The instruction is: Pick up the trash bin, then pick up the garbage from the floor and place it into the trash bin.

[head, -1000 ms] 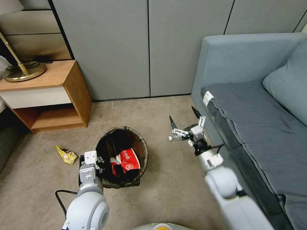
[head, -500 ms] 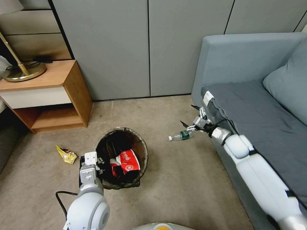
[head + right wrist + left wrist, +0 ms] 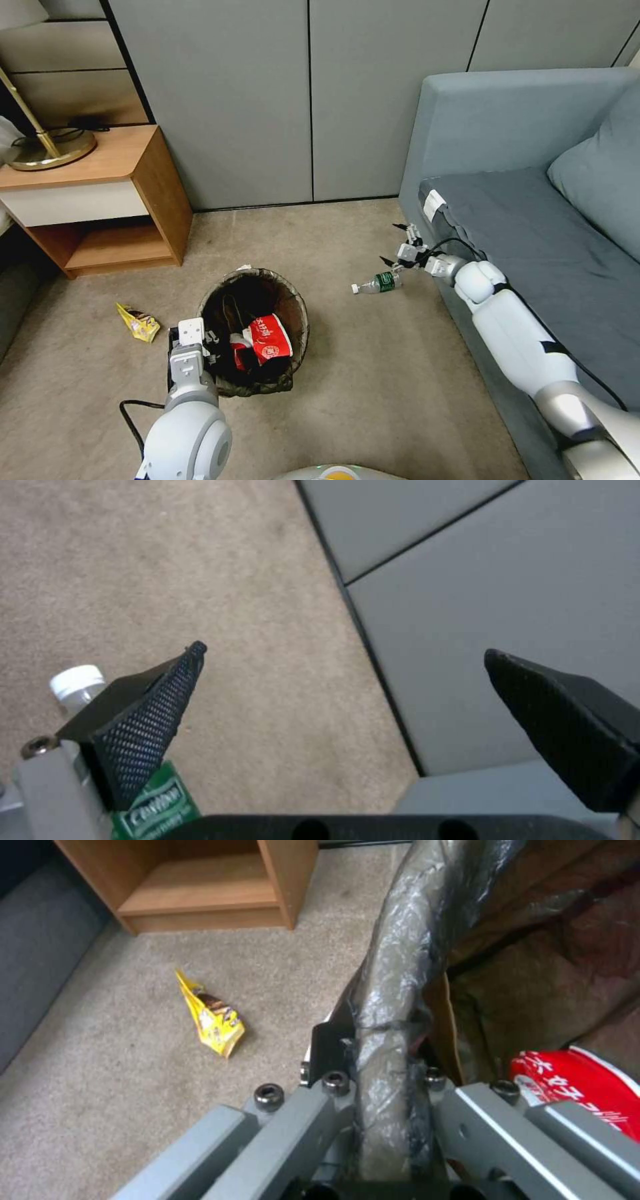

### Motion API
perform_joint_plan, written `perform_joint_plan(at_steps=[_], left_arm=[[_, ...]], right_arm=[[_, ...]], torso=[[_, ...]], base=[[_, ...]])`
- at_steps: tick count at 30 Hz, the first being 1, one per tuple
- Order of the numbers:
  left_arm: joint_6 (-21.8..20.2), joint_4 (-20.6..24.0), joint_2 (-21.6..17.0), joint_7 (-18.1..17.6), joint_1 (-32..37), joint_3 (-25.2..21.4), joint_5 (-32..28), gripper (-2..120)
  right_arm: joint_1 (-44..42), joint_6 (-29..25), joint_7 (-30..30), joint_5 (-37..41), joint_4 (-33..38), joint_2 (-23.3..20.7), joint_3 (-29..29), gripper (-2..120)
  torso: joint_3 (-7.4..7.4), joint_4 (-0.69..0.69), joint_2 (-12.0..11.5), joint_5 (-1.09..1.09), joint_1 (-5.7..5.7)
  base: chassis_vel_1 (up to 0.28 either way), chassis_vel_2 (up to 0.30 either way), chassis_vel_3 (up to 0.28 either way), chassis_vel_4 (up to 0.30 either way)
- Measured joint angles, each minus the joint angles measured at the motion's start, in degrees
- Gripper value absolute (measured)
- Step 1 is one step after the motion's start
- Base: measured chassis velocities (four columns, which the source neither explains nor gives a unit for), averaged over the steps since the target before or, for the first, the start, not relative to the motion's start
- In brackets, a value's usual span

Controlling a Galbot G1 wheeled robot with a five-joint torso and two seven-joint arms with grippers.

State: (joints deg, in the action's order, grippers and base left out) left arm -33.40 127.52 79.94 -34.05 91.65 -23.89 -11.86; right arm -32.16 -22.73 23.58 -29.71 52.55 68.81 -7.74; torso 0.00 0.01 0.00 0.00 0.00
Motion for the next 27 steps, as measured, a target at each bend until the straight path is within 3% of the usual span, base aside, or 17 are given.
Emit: perform_joint_plan(at_steps=[17,27], left_arm=[[0.02,-0.54,0.62,-0.02,0.13,-0.12,0.26,0],[0.03,-1.36,0.54,-0.07,-0.39,-0.32,0.04,0]], right_arm=[[7.75,-0.39,-0.89,-8.04,-18.32,5.6,7.46,100],[11.97,0.87,-1.4,-7.96,-27.24,7.56,11.3,100]], torso=[[0.0,0.0,0.0,-0.01,0.0],[0.0,-0.01,0.0,-0.01,0.0]], base=[[0.0,0.0,0.0,0.0],[0.0,0.0,0.0,0.0]])
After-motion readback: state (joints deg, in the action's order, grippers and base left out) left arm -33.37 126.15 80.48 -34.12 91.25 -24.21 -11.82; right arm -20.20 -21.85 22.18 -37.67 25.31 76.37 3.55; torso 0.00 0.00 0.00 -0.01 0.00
